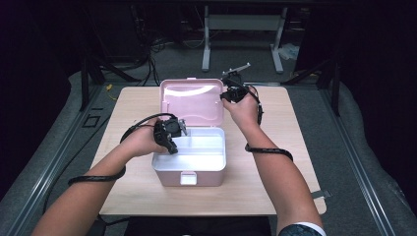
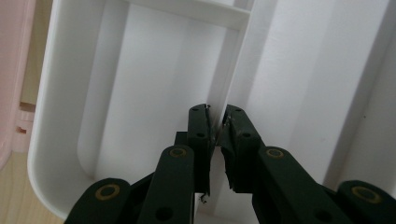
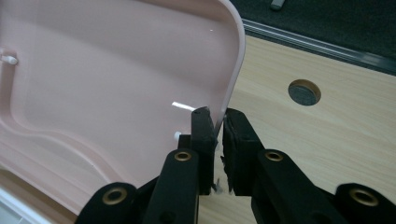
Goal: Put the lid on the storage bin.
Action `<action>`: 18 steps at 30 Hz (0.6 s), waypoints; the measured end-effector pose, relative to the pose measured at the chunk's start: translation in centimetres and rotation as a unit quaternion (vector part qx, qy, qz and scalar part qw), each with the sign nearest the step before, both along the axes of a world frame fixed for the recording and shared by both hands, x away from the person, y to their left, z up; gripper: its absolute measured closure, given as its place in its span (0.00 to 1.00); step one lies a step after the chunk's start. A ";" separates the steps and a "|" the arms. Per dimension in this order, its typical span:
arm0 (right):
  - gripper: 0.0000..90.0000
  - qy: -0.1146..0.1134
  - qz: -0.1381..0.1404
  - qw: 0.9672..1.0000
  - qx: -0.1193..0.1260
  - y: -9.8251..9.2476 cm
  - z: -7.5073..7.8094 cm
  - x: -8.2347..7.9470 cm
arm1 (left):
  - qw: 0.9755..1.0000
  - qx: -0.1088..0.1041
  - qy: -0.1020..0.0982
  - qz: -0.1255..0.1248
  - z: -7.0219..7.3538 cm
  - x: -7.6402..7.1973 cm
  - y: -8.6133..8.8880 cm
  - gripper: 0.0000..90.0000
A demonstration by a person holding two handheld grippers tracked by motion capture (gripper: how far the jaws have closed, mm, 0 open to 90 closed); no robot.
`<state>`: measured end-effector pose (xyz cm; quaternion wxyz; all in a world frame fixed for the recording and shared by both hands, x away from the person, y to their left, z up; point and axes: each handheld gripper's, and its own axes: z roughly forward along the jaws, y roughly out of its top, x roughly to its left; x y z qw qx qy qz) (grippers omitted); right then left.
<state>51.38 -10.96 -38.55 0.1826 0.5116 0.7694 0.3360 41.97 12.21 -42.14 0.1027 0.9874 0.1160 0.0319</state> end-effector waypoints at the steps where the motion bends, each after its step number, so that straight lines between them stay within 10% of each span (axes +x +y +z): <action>1: 0.93 -0.003 0.000 1.000 0.002 0.0 0.2 -0.2 | 1.000 -0.001 0.001 0.002 0.0 0.0 0.0 0.90; 14: 0.95 -0.081 0.026 0.996 0.015 -0.8 2.1 -5.4 | 1.000 0.000 -0.027 0.008 0.0 -0.6 0.0 0.87; 18: 0.95 -0.088 0.035 0.995 0.017 -1.0 2.2 -6.1 | 0.998 -0.047 -0.041 0.027 2.7 -0.8 1.4 0.83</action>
